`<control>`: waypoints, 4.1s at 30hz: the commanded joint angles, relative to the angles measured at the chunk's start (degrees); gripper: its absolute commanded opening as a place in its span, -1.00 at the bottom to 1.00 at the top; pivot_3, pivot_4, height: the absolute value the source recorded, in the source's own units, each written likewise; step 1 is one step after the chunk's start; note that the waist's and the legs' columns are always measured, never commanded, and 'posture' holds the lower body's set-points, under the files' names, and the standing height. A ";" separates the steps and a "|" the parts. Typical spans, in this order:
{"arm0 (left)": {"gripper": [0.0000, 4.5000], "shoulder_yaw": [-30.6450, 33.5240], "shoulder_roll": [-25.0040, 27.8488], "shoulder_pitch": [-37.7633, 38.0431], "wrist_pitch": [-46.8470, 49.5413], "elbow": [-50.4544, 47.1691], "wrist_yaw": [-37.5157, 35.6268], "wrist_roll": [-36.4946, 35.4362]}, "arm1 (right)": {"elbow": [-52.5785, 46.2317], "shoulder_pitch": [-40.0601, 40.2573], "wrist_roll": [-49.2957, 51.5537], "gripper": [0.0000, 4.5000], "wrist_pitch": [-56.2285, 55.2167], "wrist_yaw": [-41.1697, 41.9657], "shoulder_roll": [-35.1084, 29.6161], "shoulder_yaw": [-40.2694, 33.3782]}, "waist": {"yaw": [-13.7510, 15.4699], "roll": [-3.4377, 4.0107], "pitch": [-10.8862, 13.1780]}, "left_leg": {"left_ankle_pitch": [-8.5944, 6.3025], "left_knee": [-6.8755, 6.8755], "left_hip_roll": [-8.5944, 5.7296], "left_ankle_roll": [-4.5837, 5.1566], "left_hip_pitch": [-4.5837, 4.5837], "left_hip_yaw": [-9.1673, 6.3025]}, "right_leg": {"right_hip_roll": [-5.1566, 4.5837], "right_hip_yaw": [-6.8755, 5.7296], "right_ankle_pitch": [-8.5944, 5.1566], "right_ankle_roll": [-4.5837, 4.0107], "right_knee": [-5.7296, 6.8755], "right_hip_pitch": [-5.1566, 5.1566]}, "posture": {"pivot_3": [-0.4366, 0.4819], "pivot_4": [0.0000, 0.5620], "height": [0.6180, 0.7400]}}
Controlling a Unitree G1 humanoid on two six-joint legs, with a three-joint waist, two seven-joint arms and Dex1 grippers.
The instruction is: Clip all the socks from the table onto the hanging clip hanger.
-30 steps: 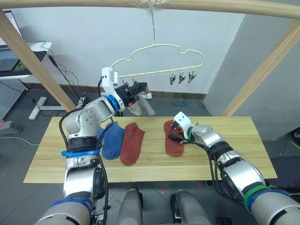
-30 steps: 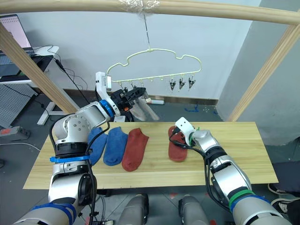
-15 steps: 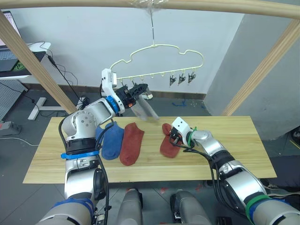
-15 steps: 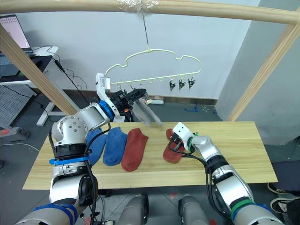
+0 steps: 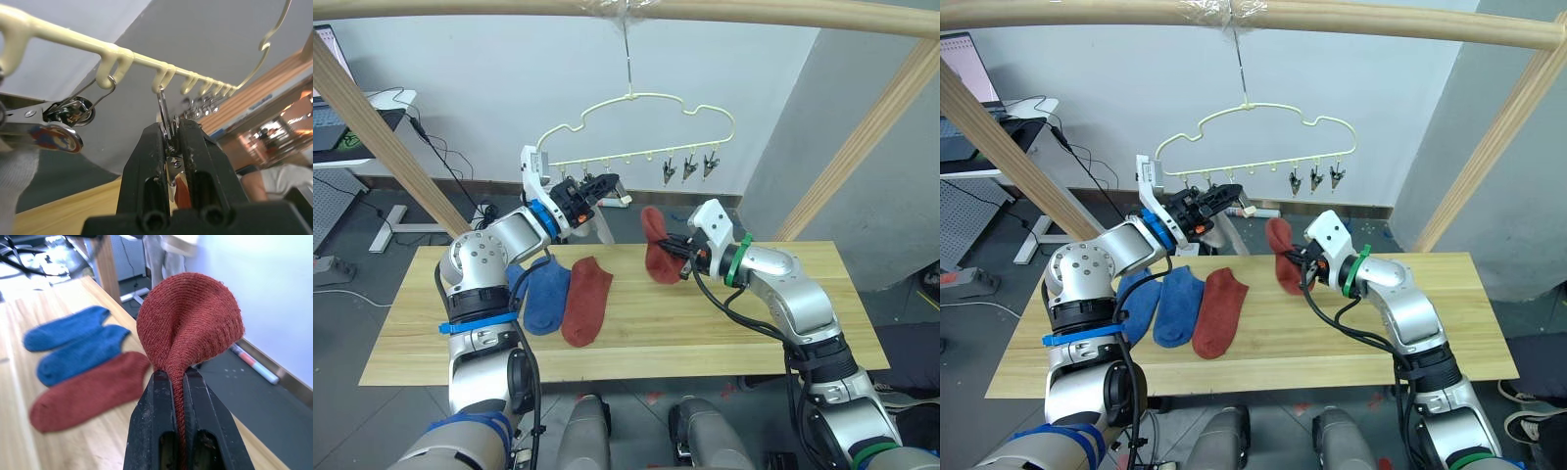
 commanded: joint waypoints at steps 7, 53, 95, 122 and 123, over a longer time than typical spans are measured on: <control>-0.95 -0.12 -0.01 -1.30 0.32 -1.16 0.05 -2.64 | -0.67 -1.60 1.28 -0.99 -0.12 -2.85 1.77 0.18 | -0.05 0.00 0.00 | 0.00 -0.07 0.00 0.01 -0.01 0.01 | 0.00 0.00 0.00 -0.01 -0.07 -0.02 | 0.01 -0.21 1.00; 1.00 -6.53 10.85 10.59 1.99 -16.70 -5.77 -1.02 | 1.54 -3.45 3.01 -0.46 0.28 -5.07 4.23 1.02 | -0.11 0.00 0.01 | -0.03 -0.50 0.10 -0.01 -0.14 0.04 | -0.01 0.03 0.04 -0.07 -0.80 -0.01 | 0.11 -0.26 1.00; 1.00 -12.17 19.23 27.77 -36.08 -35.87 -23.62 14.83 | 22.18 -13.89 -5.71 0.41 -20.15 -35.37 15.00 -9.37 | 2.15 -0.04 -0.11 | -0.02 -0.71 0.09 -0.03 -0.12 0.09 | -0.03 -0.03 0.10 -0.18 -0.83 -0.07 | 0.31 -0.46 1.00; 1.00 -11.96 19.12 29.18 -35.89 -37.05 -22.27 14.49 | 31.11 -20.63 -4.00 0.41 -25.66 -35.57 17.21 -11.15 | 2.97 -0.04 -0.11 | -0.02 -0.66 0.11 -0.02 -0.12 0.06 | -0.03 -0.05 0.11 -0.21 -0.74 -0.07 | 0.36 -0.39 1.00; 1.00 -12.03 19.08 29.49 -35.82 -37.32 -22.30 14.40 | 31.10 -20.63 -3.93 0.41 -25.63 -35.61 17.23 -11.19 | 2.97 -0.04 -0.12 | -0.02 -0.66 0.11 -0.02 -0.12 0.06 | -0.03 -0.05 0.11 -0.21 -0.74 -0.07 | 0.36 -0.39 1.00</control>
